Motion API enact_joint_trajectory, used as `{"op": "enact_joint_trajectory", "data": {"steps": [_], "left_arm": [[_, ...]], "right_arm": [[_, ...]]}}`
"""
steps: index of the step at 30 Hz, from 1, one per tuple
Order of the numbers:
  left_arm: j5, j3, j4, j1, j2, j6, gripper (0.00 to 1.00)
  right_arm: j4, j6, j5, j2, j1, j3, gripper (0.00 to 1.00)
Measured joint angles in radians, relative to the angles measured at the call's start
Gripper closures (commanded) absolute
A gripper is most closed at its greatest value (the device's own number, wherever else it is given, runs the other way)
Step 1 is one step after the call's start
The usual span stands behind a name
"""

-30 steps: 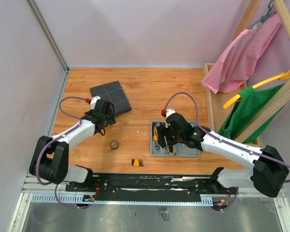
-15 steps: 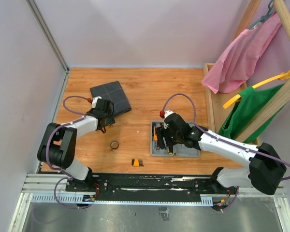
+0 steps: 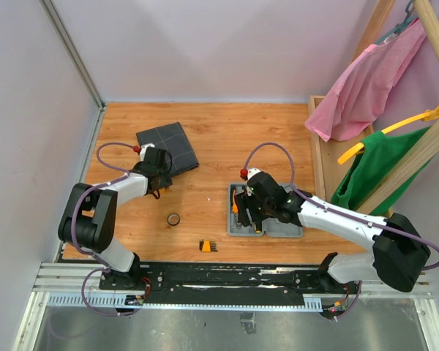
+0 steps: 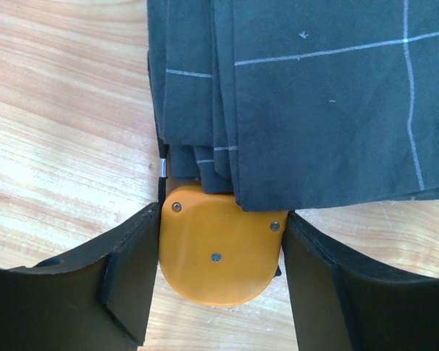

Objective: Sort the tools into containers
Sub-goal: Pick up the engineering item from the center of the board.

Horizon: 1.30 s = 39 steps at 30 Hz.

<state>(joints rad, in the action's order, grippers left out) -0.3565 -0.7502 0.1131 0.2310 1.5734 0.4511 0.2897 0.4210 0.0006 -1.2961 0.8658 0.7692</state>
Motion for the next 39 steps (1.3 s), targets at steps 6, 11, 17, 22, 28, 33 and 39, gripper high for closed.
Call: {"op": "enact_joint_trajectory", "data": {"steps": [6,11,17,22,28,33,39], "left_arm": [[0.073,0.031,0.016,-0.001,-0.075,0.011,0.54],[0.159,0.055,0.062,0.002,-0.259,0.025,0.61],[0.253,0.039,0.117,0.042,-0.422,0.029,0.65],[0.404,0.034,0.117,0.085,-0.522,0.033,0.67],[0.601,0.032,0.028,0.141,-0.597,0.053,0.68],[0.703,0.027,-0.05,0.224,-0.596,0.081,0.69],[0.767,0.021,-0.188,0.361,-0.566,0.147,0.69]], "right_arm": [[0.019,0.001,0.031,0.016,0.0,0.0,0.31],[0.031,0.013,0.097,0.099,0.0,0.0,0.29],[0.022,0.028,0.179,0.25,0.0,-0.019,0.27],[-0.027,0.019,0.224,0.409,0.0,-0.084,0.26],[-0.128,-0.03,0.243,0.615,0.0,-0.173,0.24],[-0.195,-0.093,0.231,0.776,0.0,-0.234,0.22],[-0.303,-0.18,0.179,0.911,0.0,-0.305,0.22]]}}
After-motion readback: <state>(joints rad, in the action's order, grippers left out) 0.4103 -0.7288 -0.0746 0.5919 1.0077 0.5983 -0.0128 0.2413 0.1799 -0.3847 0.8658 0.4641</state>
